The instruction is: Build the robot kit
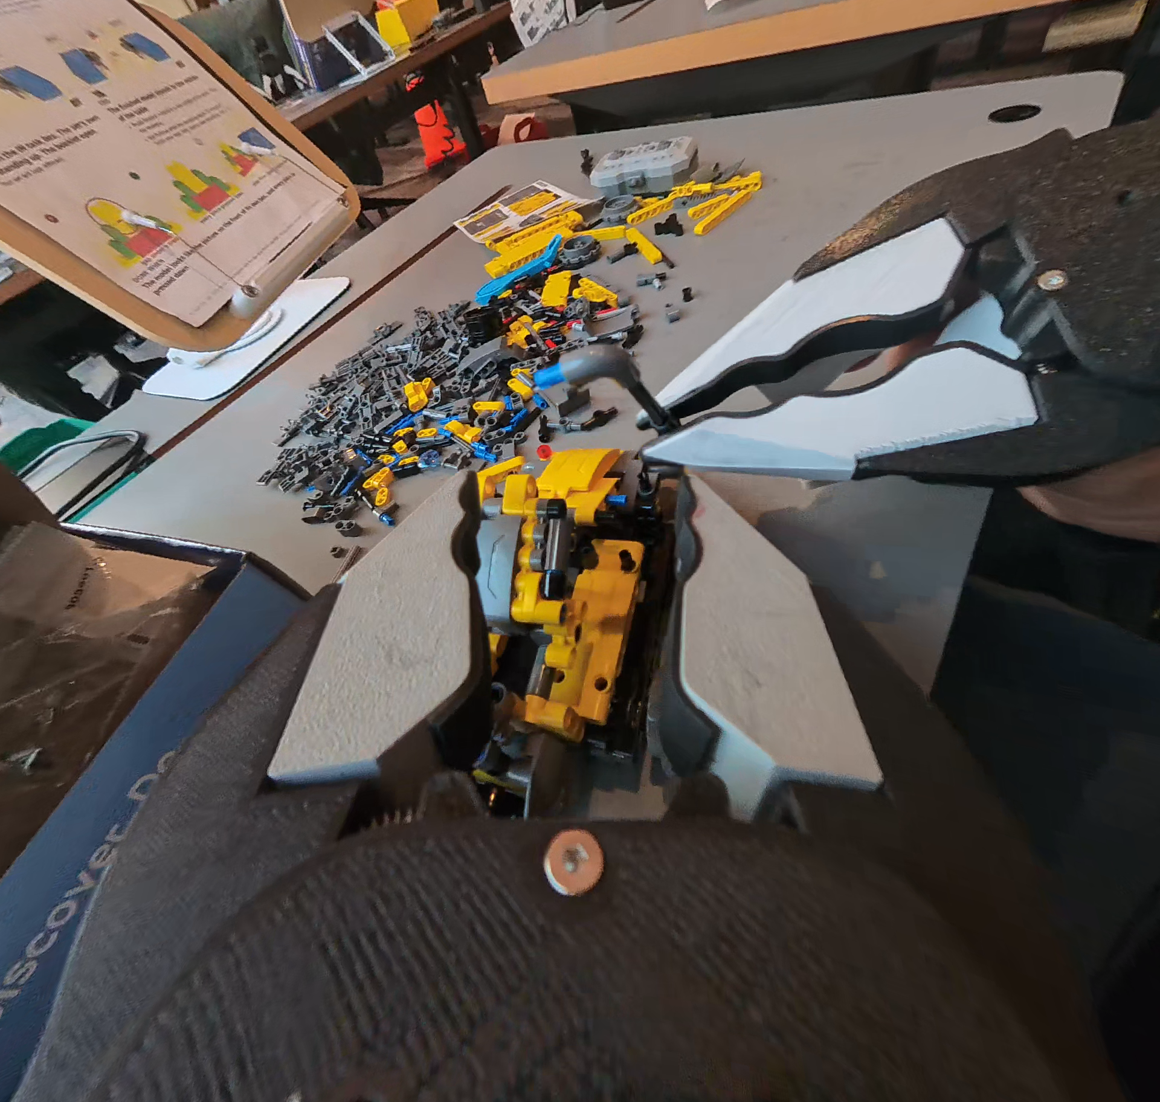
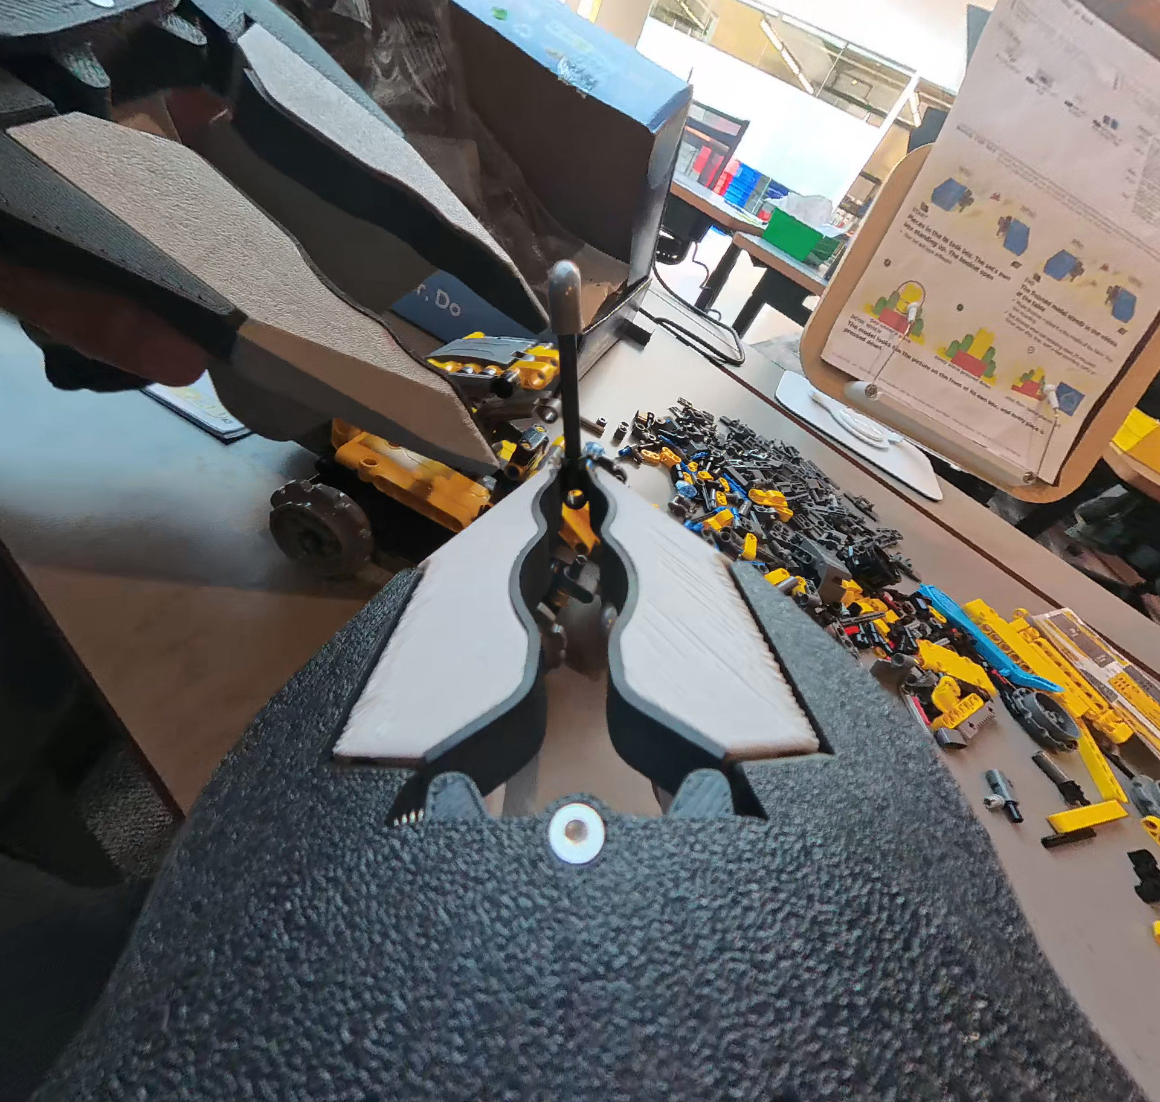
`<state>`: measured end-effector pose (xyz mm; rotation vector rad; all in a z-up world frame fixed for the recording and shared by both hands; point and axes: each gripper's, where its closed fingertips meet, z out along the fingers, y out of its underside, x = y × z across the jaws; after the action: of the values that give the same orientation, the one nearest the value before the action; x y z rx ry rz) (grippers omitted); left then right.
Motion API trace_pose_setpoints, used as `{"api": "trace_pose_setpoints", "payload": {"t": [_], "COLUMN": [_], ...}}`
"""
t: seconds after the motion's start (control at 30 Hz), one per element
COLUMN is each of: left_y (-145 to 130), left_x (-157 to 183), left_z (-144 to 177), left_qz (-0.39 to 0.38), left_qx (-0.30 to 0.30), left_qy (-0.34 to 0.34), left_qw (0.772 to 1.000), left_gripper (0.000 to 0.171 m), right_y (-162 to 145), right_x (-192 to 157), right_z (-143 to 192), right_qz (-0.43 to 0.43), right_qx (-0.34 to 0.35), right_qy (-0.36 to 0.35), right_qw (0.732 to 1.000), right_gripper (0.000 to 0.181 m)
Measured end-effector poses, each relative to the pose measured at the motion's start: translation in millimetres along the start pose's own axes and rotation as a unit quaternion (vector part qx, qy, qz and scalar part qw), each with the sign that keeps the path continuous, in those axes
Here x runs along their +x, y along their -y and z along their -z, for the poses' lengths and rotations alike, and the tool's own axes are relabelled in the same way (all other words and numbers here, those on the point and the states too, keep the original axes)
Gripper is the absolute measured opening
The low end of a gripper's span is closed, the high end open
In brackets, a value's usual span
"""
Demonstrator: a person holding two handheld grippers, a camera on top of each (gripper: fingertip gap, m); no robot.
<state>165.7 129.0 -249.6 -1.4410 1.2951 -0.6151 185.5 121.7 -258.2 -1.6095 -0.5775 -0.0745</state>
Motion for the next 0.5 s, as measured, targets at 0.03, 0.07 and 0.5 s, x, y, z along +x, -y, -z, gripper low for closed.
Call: {"api": "trace_pose_setpoints", "payload": {"t": [0.03, 0.07, 0.5], "left_y": [0.3, 0.3, 3.7], "left_x": [0.3, 1.0, 9.2], "left_z": [-0.4, -0.7, 24.0], "left_qz": [0.003, 0.007, 0.027], "left_qx": [0.000, 0.000, 0.037], "left_qy": [-0.002, -0.006, -0.013], "left_qw": [1.000, 1.000, 0.999], "left_gripper": [0.062, 0.063, 0.065], "right_y": [0.8, 1.3, 2.6], "right_x": [1.5, 2.7, 8.4], "right_z": [0.8, 1.4, 3.8], "right_qz": [-0.001, -0.001, 0.014], "right_qx": [0.004, 0.008, 0.021], "right_qy": [-0.004, -0.007, -0.023], "right_qw": [1.000, 1.000, 0.999], "right_gripper": [0.005, 0.006, 0.006]}}
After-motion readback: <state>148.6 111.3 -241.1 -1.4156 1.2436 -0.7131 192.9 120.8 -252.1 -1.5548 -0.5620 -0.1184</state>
